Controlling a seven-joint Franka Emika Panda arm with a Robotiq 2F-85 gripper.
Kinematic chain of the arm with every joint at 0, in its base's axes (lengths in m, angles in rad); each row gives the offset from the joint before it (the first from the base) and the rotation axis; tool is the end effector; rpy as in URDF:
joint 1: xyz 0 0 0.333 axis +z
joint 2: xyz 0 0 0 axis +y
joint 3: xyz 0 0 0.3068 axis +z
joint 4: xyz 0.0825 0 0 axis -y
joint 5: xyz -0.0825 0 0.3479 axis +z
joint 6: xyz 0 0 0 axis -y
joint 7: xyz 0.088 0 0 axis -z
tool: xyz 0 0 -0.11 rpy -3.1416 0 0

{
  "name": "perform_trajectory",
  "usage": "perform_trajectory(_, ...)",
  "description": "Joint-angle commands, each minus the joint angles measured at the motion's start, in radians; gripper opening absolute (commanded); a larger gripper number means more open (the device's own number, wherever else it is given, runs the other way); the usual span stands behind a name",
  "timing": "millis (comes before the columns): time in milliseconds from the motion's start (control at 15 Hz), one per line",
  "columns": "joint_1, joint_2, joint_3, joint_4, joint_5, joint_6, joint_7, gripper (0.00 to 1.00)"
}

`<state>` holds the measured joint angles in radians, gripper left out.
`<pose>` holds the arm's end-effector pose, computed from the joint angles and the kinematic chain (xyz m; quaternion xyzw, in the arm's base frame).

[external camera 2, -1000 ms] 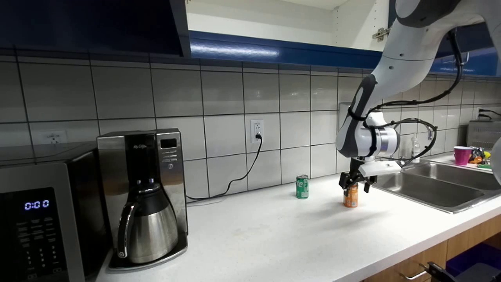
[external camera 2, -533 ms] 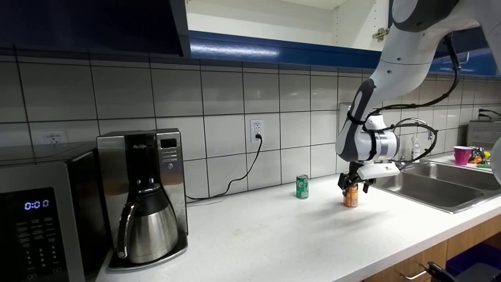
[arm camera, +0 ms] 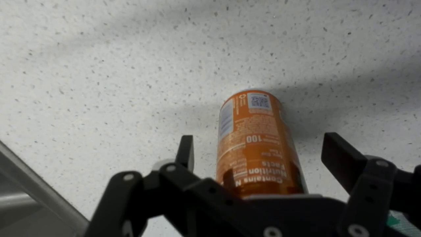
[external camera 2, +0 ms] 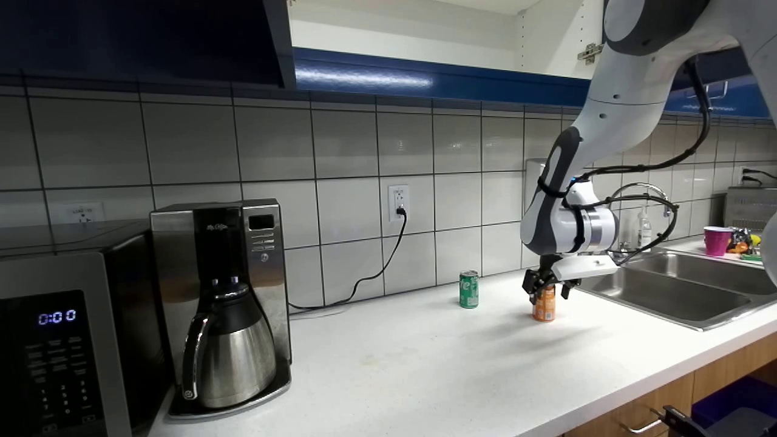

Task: Put the orange soda can in the open shelf

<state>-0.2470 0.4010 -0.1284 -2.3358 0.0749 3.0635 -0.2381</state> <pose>0.4884 -0.1991 0.2219 0.9816 -0.0948 0.1527 0.0639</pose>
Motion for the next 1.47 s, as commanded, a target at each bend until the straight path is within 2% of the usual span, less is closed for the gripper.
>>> perform_trajectory(0,-0.005,0.017,0.004,0.018,-0.033,0.025,0.041,1.00)
perform_trajectory(800,0.022,0.051,-0.013,0.055,-0.052,0.044,0.076,1.00)
perform_trajectory(867,0.022,0.053,-0.013,0.058,-0.054,0.046,0.078,0.75)
perform_trajectory(1000,0.023,0.059,-0.012,0.065,-0.058,0.049,0.078,0.66)
perform_trajectory(1200,0.022,0.062,-0.009,0.072,-0.059,0.051,0.081,0.40)
perform_trajectory(1400,0.021,0.063,-0.007,0.076,-0.058,0.047,0.085,0.39)
